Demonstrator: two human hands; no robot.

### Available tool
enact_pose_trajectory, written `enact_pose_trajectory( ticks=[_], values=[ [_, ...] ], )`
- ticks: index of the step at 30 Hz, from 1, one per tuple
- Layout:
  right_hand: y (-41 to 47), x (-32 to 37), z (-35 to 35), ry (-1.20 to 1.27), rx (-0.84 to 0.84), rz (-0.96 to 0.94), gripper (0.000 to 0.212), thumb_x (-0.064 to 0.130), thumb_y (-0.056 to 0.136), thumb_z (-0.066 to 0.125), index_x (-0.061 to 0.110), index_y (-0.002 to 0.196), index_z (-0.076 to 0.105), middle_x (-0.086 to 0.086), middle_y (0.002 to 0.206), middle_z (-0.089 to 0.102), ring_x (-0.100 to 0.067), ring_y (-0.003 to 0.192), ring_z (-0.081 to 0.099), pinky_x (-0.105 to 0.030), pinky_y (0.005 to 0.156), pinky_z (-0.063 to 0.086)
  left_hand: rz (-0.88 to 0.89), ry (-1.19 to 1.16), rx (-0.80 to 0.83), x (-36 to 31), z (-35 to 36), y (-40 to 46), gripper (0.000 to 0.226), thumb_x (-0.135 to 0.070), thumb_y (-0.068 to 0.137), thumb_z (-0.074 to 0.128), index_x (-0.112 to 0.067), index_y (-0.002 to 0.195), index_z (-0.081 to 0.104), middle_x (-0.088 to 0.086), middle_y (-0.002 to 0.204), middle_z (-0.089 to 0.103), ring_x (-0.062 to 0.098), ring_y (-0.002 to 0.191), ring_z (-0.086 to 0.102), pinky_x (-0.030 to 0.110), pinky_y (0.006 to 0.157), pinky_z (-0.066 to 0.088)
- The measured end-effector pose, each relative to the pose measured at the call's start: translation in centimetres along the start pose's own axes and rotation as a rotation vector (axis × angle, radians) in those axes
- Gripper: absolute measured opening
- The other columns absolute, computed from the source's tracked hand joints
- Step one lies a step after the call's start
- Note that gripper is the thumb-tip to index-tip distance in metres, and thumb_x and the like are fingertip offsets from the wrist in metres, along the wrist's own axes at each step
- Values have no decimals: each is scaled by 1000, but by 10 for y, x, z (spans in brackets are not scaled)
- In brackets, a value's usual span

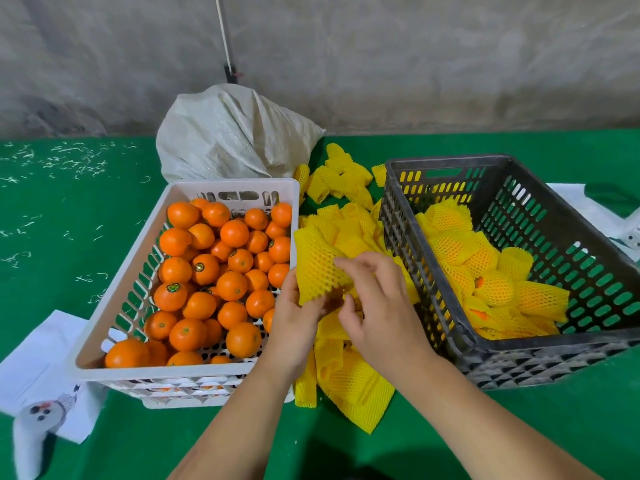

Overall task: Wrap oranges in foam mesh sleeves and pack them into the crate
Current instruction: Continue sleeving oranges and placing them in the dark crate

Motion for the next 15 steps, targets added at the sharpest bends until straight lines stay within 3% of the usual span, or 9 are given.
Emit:
enact_pose_trajectory(
  ticks=[2,4,10,13,15],
  values=[
    [3,-12,3,96,38,124,51,6,94,63,16,143,55,-4,136,47,-22,121,52,-43,90,55,-17,-15,13,0,1,-2,54,-36,94,70,-40,146,53,2,143,65,29,131,63,46,101,57],
    [4,-14,3,146,34,117,45,6,98,56,15,142,57,-1,130,52,-15,114,55,-39,86,55,2,36,64,-2,3,-6,60,-41,94,77,-45,147,50,-1,146,62,26,134,60,45,105,55],
    [-3,-12,-9,144,-196,59,26,4,91,58,1,113,71,-9,101,62,-15,92,58,-28,74,51,92,69,35,-9,6,-8,60,-36,89,83,-45,141,55,-4,138,67,21,129,65,37,100,58],
    [-14,-4,1,153,-159,62,22,3,88,65,4,109,68,-7,102,59,-22,92,61,-36,74,56,117,81,-23,-9,0,-8,65,-25,87,77,-40,144,52,-5,138,67,19,128,64,32,101,56],
    [-13,-9,11,203,-63,185,32,6,86,70,10,116,58,0,110,51,-20,99,57,-42,80,55,109,113,-15,-9,0,-7,72,-26,85,78,-39,148,45,-10,139,65,15,131,62,28,102,54]
  ],
)
Point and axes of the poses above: each hand's wrist, its own y-axis towards the middle knuckle, its own z-axis out of the palm, x = y × z, the point moved 7 cm from there along y, towards the middle knuckle
